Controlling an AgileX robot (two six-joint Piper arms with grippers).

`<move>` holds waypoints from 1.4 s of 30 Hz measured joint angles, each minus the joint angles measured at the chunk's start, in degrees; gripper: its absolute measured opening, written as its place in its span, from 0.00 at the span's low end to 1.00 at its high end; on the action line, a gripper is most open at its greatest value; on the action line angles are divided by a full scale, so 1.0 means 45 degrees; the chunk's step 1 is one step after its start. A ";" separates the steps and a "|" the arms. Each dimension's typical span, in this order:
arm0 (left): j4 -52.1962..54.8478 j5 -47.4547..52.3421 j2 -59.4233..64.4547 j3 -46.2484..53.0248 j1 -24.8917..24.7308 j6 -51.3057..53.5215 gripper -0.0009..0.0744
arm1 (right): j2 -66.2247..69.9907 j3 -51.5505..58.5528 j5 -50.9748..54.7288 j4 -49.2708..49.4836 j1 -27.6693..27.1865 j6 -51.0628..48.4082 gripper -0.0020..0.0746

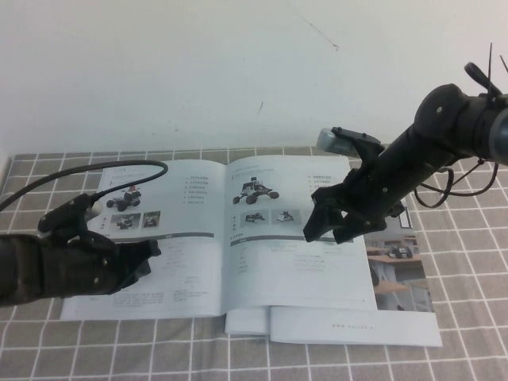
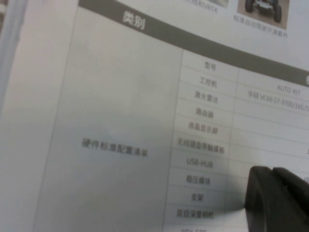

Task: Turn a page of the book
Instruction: Open the closed book

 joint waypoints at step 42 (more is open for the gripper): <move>0.0000 0.0598 0.0000 0.0106 0.0000 0.0269 0.01 | 0.0230 -0.0954 0.1085 -0.3788 0.0149 0.1547 0.64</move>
